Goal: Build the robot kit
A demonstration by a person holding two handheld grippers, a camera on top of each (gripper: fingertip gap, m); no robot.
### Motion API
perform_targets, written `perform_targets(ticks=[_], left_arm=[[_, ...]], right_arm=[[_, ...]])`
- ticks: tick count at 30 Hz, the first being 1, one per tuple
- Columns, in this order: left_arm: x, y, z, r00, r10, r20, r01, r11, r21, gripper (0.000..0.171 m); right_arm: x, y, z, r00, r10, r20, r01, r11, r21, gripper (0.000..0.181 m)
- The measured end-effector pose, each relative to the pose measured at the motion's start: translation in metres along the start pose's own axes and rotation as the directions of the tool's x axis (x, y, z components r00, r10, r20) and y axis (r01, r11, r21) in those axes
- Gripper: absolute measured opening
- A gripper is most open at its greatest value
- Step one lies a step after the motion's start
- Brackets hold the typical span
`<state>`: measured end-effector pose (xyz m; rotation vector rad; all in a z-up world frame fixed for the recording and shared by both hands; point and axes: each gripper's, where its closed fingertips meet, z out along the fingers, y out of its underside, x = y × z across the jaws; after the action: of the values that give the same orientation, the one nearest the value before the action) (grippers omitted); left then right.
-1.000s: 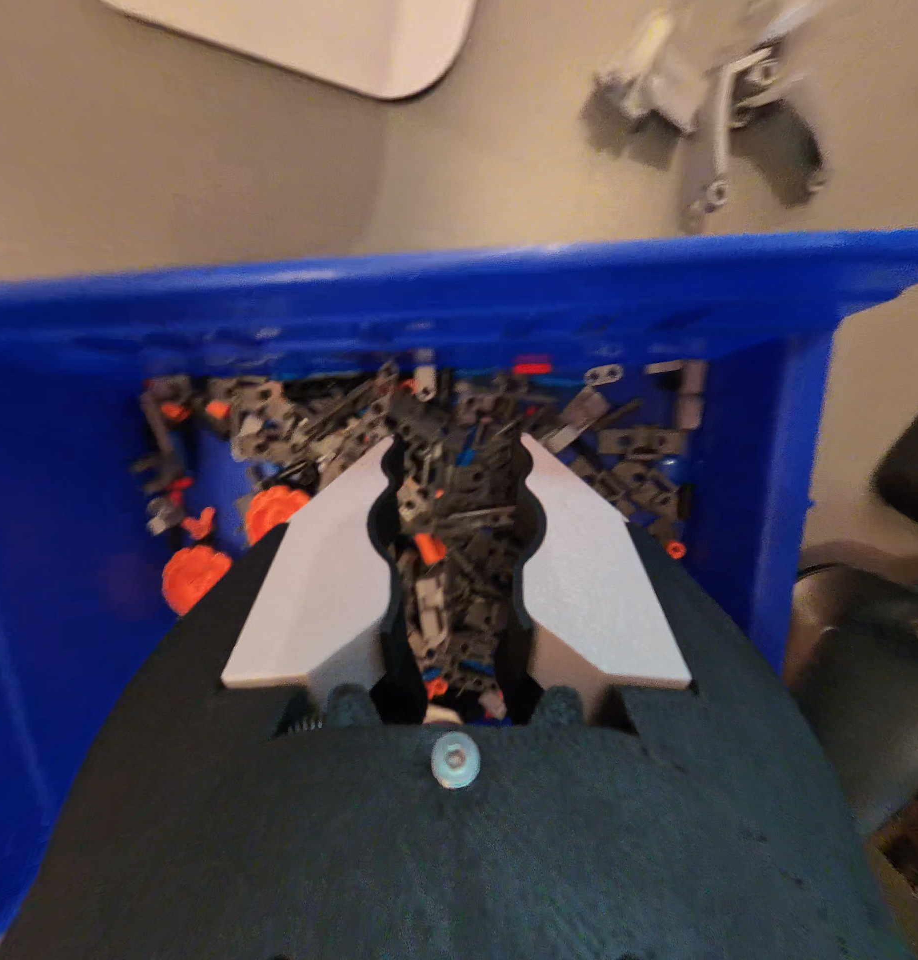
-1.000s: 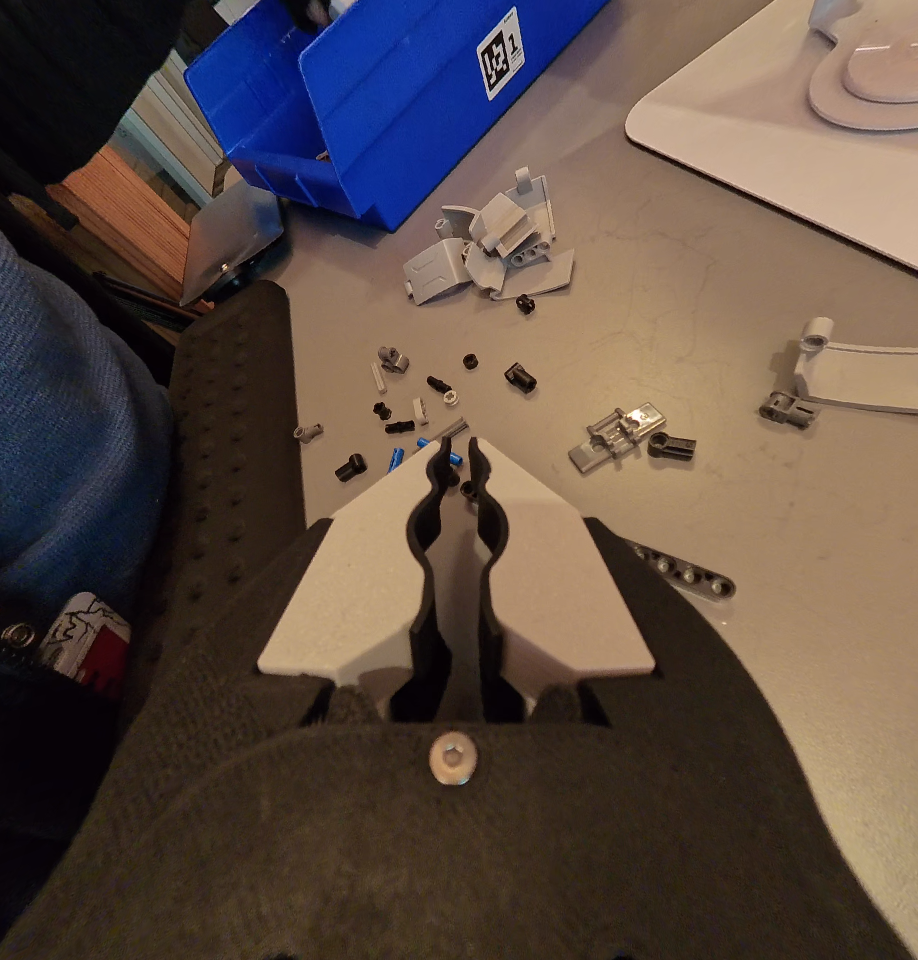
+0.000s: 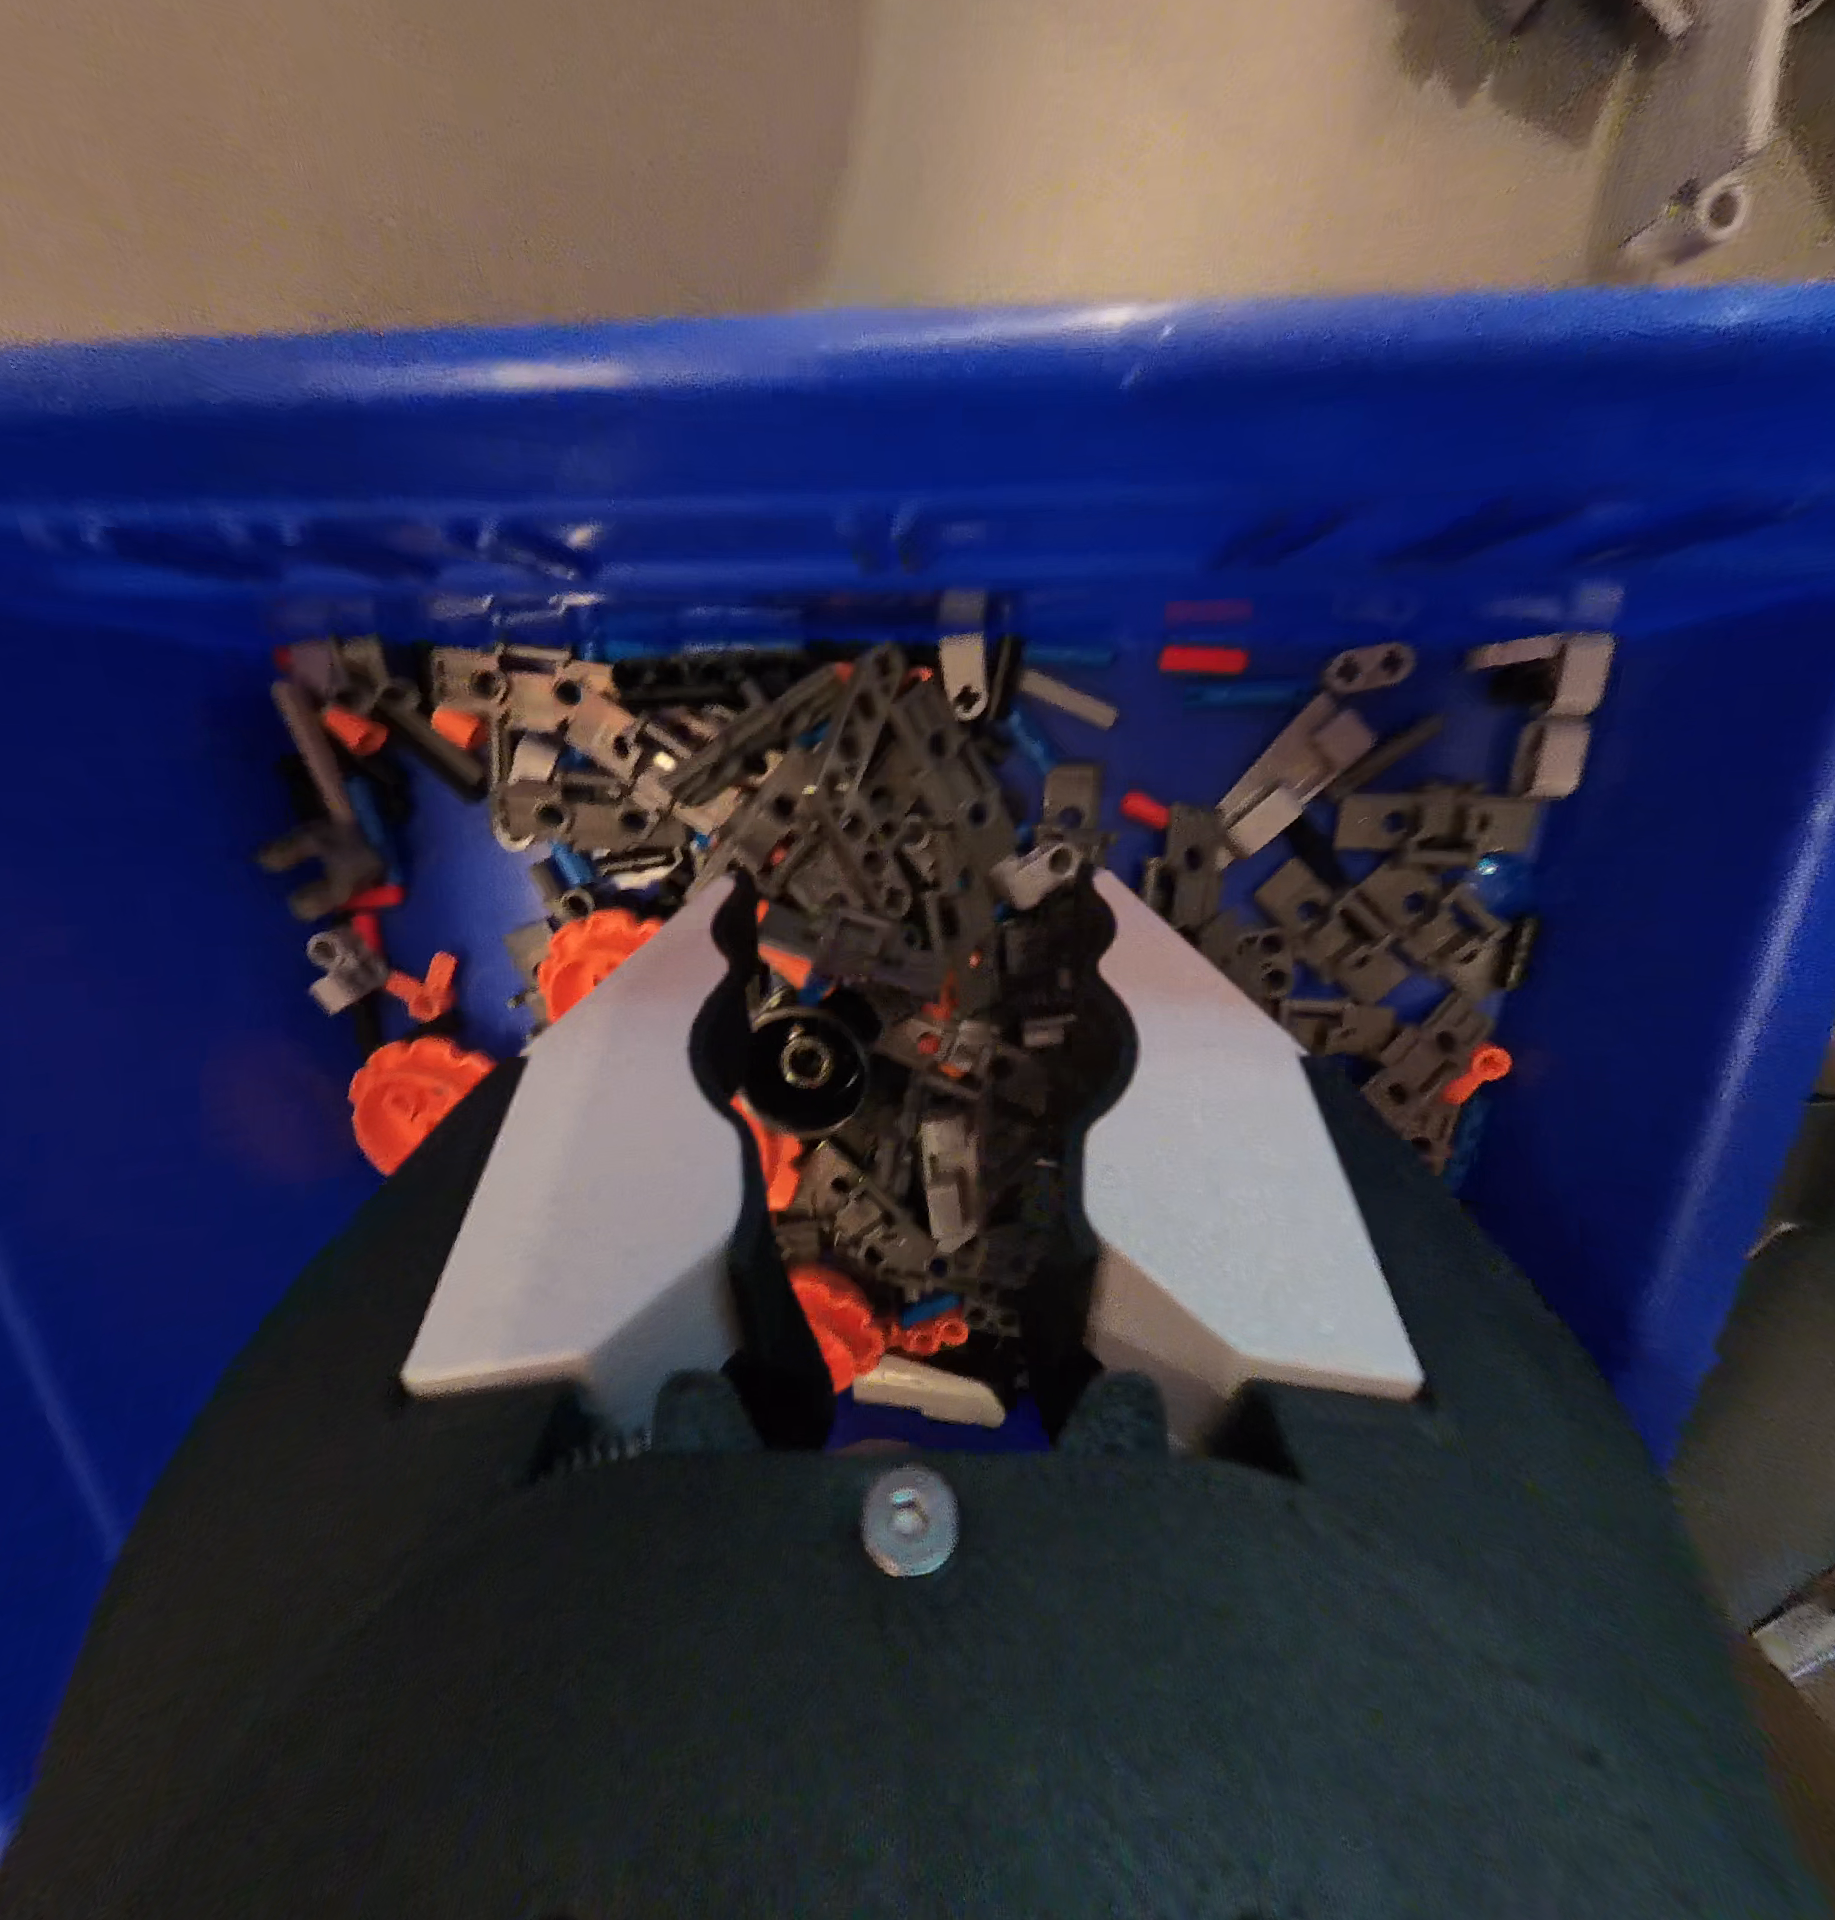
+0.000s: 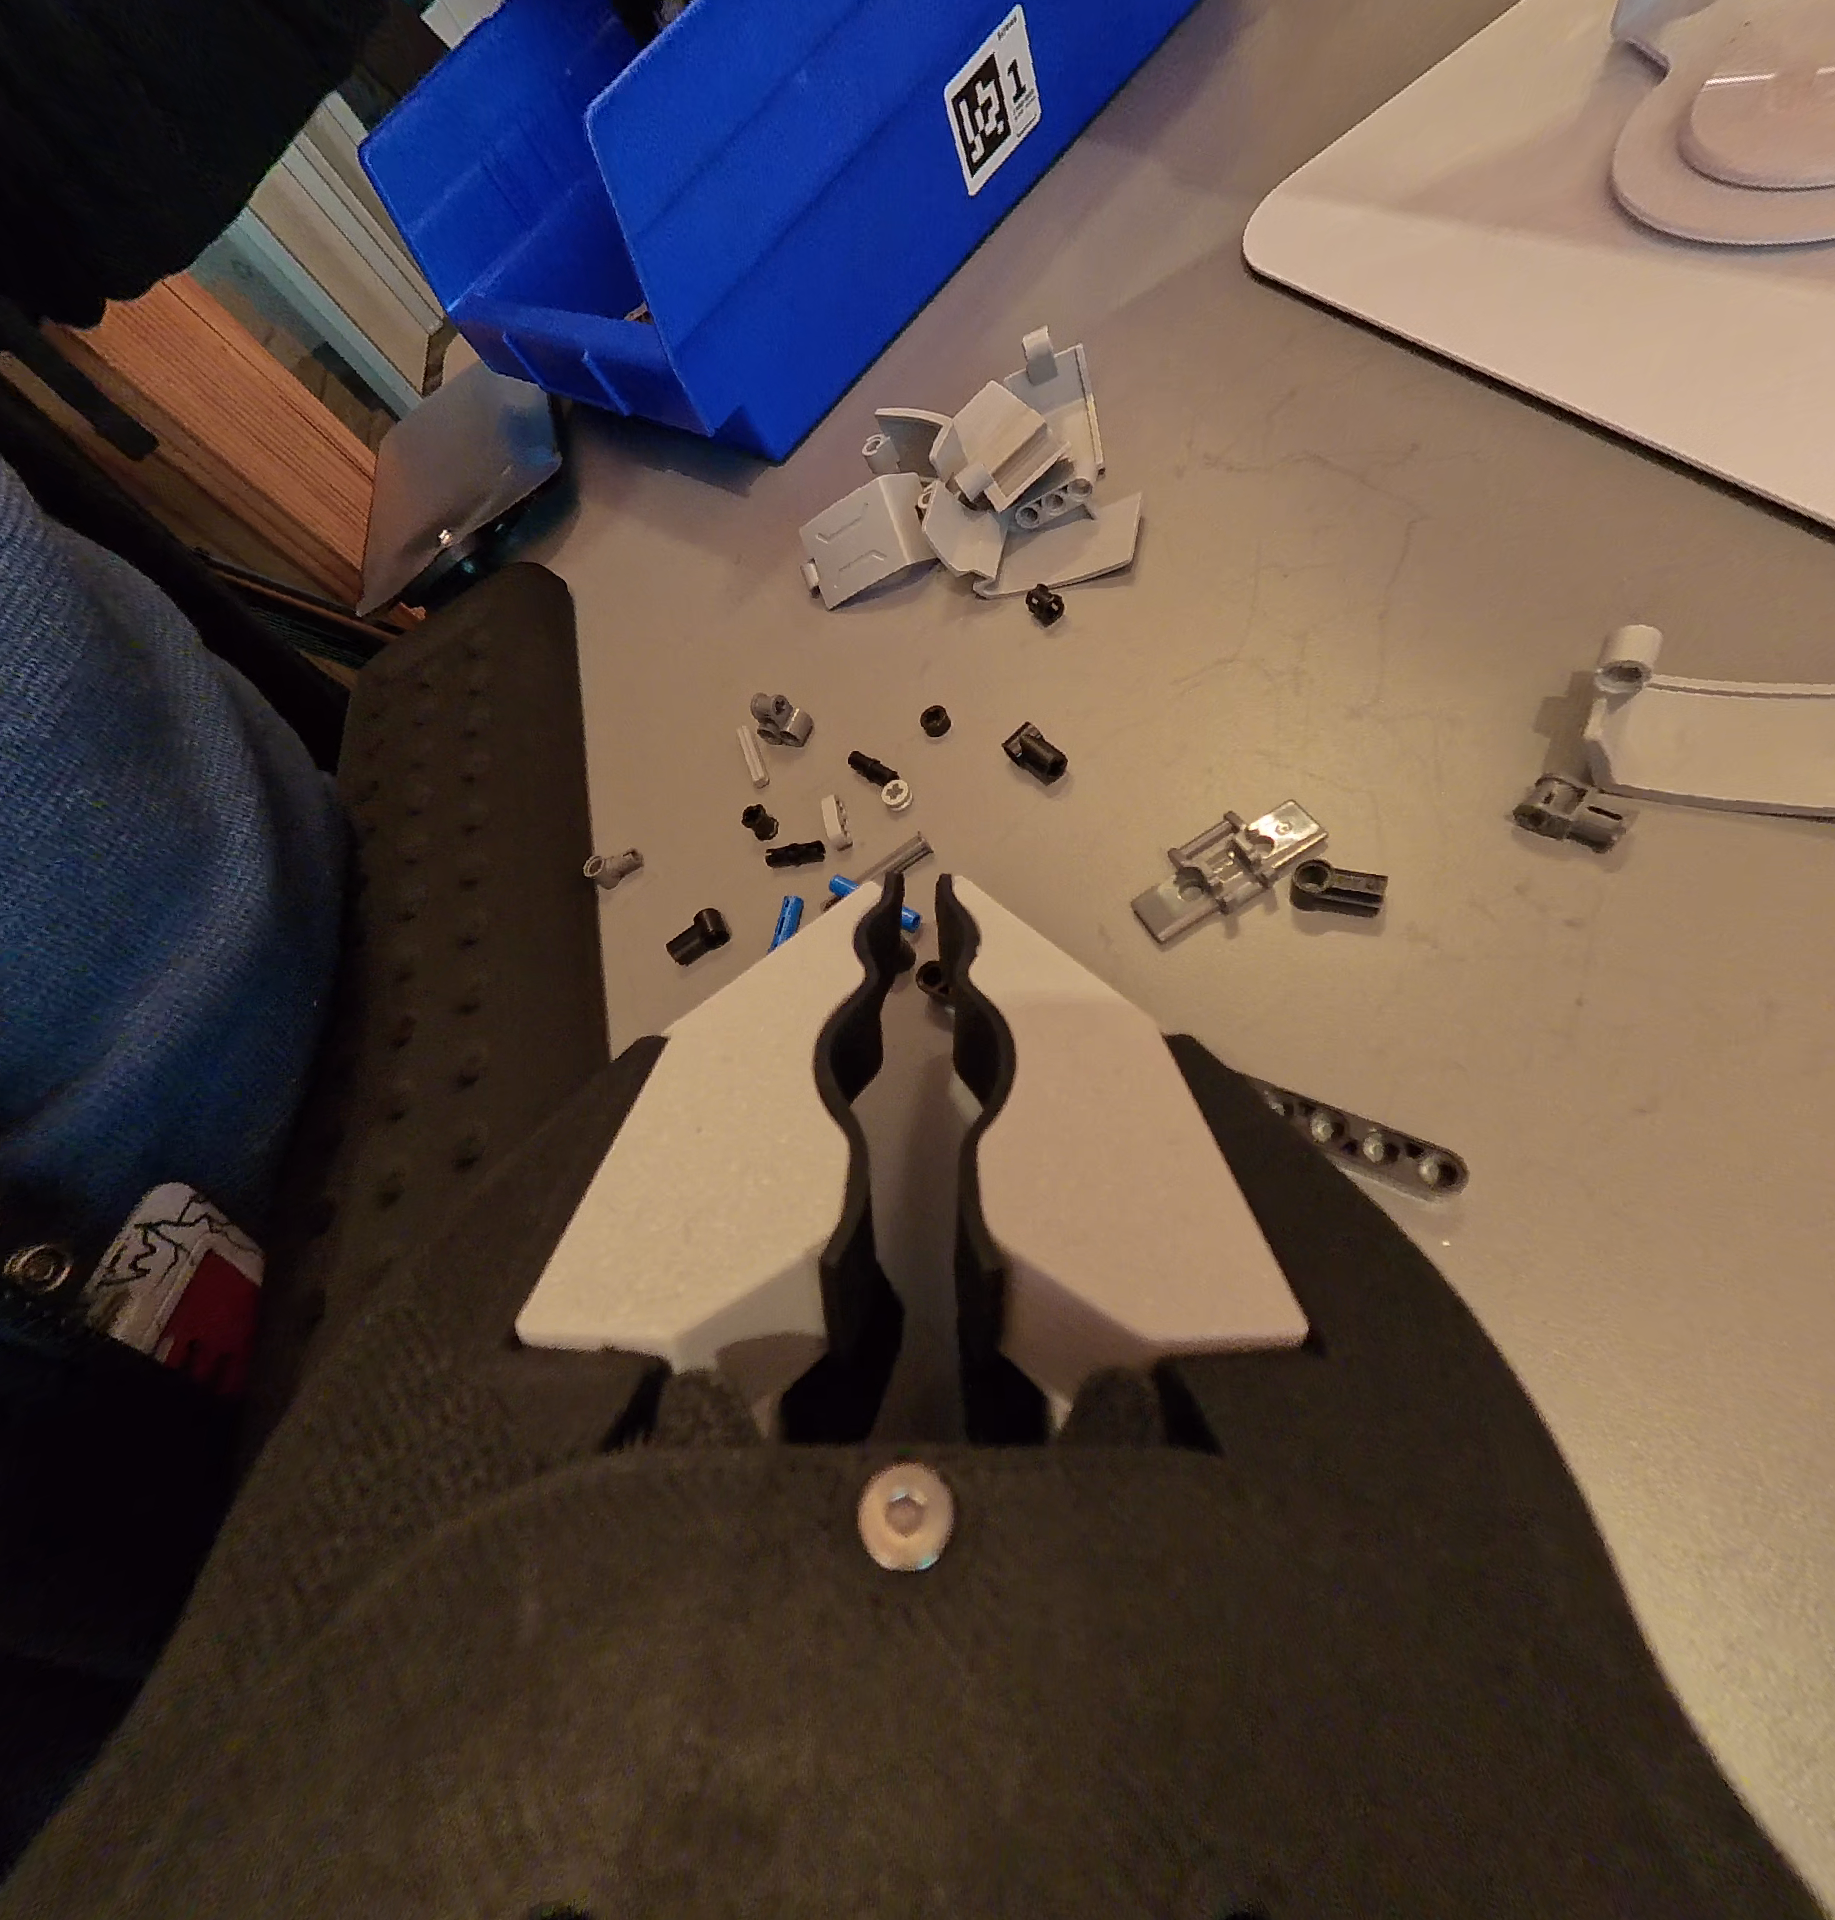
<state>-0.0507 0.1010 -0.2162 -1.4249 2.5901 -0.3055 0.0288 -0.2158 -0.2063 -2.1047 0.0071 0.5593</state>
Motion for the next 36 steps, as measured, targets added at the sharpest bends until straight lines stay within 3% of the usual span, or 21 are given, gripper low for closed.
perform_targets(ticks=[5, 8, 16, 22, 25, 28, 31, 36], left_arm=[[-0.006, -0.005, 0.009, 0.998, 0.039, 0.047, -0.037, 0.999, -0.030, 0.055], [-0.020, -0.002, 0.008, 0.990, 0.064, 0.126, -0.057, 0.997, -0.057, 0.032], [-0.050, 0.018, -0.004, 0.977, 0.032, 0.210, -0.017, 0.997, -0.070, 0.006], [-0.067, 0.034, -0.028, 0.973, -0.012, 0.232, 0.028, 0.997, -0.069, 0.019], [-0.056, 0.036, -0.037, 0.987, 0.000, 0.164, 0.009, 0.998, -0.058, 0.028], [-0.028, 0.036, -0.040, 0.996, 0.094, 0.008, -0.094, 0.994, -0.053, 0.044], [-0.003, 0.038, -0.038, 0.983, 0.143, -0.117, -0.151, 0.987, -0.063, 0.049], [0.019, 0.056, -0.020, 0.962, 0.193, -0.191, -0.226, 0.960, -0.167, 0.064]], right_arm=[[0.001, 0.000, 0.000, 1.000, 0.000, -0.005, 0.000, 1.000, -0.003, 0.004], [0.001, 0.001, 0.000, 1.000, 0.000, -0.009, 0.000, 1.000, -0.004, 0.004], [0.002, 0.001, 0.001, 1.000, 0.005, -0.009, -0.005, 1.000, -0.007, 0.004], [0.002, 0.001, 0.001, 1.000, 0.011, -0.004, -0.012, 1.000, -0.009, 0.003], [0.002, 0.001, 0.001, 1.000, 0.014, -0.003, -0.014, 1.000, -0.009, 0.003], [0.002, 0.001, 0.001, 1.000, 0.016, -0.001, -0.016, 1.000, -0.008, 0.003], [0.002, 0.001, 0.001, 1.000, 0.017, 0.000, -0.017, 1.000, -0.005, 0.003], [0.002, 0.000, 0.000, 1.000, 0.015, -0.005, -0.015, 1.000, -0.002, 0.003]])
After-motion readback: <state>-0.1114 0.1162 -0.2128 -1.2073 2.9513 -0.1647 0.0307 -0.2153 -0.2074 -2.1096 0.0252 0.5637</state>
